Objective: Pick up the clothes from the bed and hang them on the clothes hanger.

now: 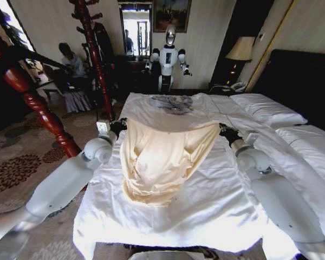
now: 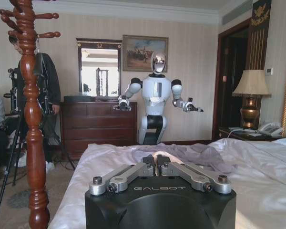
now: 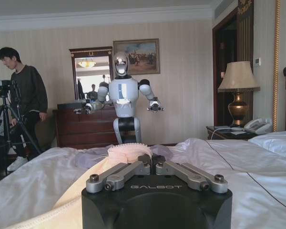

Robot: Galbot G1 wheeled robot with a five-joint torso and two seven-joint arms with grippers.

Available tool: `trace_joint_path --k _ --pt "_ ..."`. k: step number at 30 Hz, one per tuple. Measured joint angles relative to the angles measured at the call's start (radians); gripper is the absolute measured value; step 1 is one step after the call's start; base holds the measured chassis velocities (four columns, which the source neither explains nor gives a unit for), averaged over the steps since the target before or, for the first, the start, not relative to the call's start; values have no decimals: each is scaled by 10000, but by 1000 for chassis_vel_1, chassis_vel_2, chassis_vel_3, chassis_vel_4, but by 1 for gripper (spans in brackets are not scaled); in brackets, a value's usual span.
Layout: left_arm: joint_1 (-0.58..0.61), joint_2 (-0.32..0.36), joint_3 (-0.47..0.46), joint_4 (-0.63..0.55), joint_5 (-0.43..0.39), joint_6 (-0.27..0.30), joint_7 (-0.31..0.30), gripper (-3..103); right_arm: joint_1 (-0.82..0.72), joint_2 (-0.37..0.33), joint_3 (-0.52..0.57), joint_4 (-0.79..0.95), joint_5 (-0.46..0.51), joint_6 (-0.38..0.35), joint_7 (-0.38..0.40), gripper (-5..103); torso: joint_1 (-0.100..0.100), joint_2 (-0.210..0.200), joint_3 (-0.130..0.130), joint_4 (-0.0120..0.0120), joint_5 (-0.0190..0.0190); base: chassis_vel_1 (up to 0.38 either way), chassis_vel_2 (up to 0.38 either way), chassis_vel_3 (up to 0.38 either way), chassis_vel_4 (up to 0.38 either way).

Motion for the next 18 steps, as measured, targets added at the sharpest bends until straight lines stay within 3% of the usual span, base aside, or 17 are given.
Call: trace_joint_path --k 3,5,8,18 --pt "-1270 -615 551 1203 -43 -20 -11 2 1266 461 -665 -977 -29 100 161 1 2 -1 2 4 1 0 0 0 0" --pt "-1605 -752 666 1453 -57 -20 -12 2 1572 549 -781 -1180 -3 106 246 1 3 -1 2 3 1 0 0 0 0" --pt "-3098 -1243 917 2214 -188 97 -4 2 2744 679 -1047 -1712 259 106 550 1 3 -2 2 -4 1 0 0 0 0" --pt "-5452 -1319 996 2799 -25 188 233 2 5031 156 -1192 -1539 1459 -96 1133 1 -1 0 -1 -2 -3 0 0 0 0"
